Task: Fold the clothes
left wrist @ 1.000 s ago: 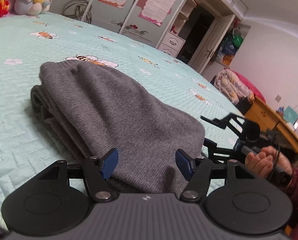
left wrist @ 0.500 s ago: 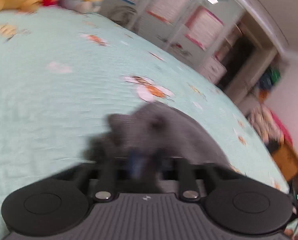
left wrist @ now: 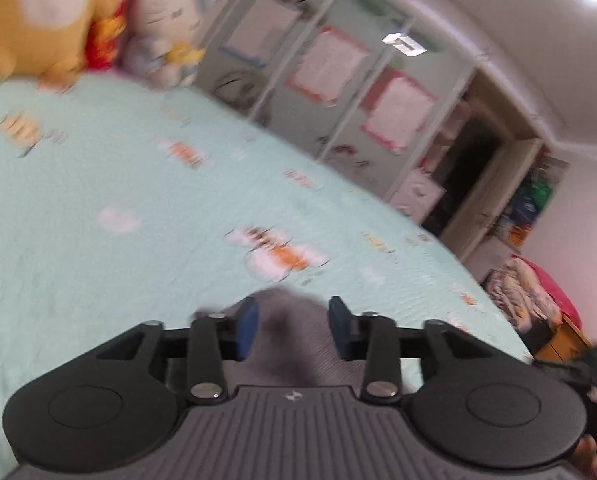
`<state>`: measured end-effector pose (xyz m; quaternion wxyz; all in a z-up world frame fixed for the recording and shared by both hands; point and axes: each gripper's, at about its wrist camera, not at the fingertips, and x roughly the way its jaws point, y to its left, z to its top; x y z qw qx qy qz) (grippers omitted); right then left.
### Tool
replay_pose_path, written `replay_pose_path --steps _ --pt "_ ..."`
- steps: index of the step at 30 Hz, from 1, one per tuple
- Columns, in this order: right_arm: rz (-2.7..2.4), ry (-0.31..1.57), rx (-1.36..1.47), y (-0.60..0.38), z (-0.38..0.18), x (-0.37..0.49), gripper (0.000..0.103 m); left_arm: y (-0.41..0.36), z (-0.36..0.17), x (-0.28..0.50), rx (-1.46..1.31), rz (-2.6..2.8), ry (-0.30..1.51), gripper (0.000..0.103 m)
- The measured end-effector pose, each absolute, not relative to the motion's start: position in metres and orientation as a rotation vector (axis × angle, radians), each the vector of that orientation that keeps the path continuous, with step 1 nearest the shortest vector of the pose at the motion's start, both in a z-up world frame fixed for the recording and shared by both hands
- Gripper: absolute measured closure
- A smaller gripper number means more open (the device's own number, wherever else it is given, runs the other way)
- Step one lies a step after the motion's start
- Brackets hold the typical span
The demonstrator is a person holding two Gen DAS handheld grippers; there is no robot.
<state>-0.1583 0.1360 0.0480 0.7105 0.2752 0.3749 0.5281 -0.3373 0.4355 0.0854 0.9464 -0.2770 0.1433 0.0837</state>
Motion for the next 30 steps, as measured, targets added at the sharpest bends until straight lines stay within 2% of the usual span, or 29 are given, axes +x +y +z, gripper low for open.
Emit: replay_pose_path --steps 3,6,7,8,9,12,15,16,17,21,24,26,28,29,30 --pt "1.259 0.869 0.587 0.19 0.063 -0.135 0.095 0.449 0.071 -0.311 -0.608 0.211 0.348 0.056" --pt "1.256 0.964 0.592 0.239 0.05 -0.113 0.079 0.463 0.046 -0.291 -0.661 0.259 0.428 0.061" --pt "1.251 1.017 0.556 0.254 0.039 -0.106 0.078 0.468 0.039 -0.288 -0.669 0.27 0.448 0.065" --pt "1.246 1.07 0.519 0.27 0.028 -0.099 0.079 0.472 0.034 -0.287 -0.667 0.28 0.459 0.068" --pt "1.236 1.109 0.491 0.28 0.018 -0.095 0.103 0.476 0.03 -0.285 -0.666 0.291 0.469 0.069" --pt "1.19 1.136 0.468 0.279 -0.007 -0.1 0.103 0.492 0.023 -0.287 -0.73 0.311 0.477 0.069" --pt "1.187 1.127 0.469 0.272 0.003 -0.103 0.103 0.49 0.036 -0.288 -0.685 0.346 0.479 0.062" --pt "1.194 1.111 0.48 0.27 0.009 -0.105 0.102 0.488 0.042 -0.293 -0.668 0.364 0.46 0.063" --pt "1.2 1.093 0.496 0.268 0.015 -0.106 0.096 0.486 0.049 -0.298 -0.652 0.383 0.441 0.063" --pt "1.275 0.96 0.597 0.244 0.049 -0.127 0.097 0.475 0.066 -0.307 -0.6 0.377 0.41 0.063" --pt "1.241 0.912 0.62 0.22 0.058 -0.144 0.097 0.462 0.067 -0.301 -0.577 0.276 0.444 0.056" --pt "1.191 0.921 0.634 0.205 0.051 -0.15 0.096 0.454 0.067 -0.296 -0.56 0.209 0.466 0.055" --pt "1.118 0.977 0.661 0.197 0.029 -0.15 0.096 0.45 0.062 -0.291 -0.55 0.184 0.51 0.058" --pt "1.083 1.008 0.669 0.197 0.017 -0.149 0.097 0.455 0.052 -0.29 -0.56 0.208 0.534 0.069" --pt "1.063 1.039 0.662 0.198 0.005 -0.148 0.101 0.46 0.046 -0.293 -0.578 0.208 0.528 0.072"
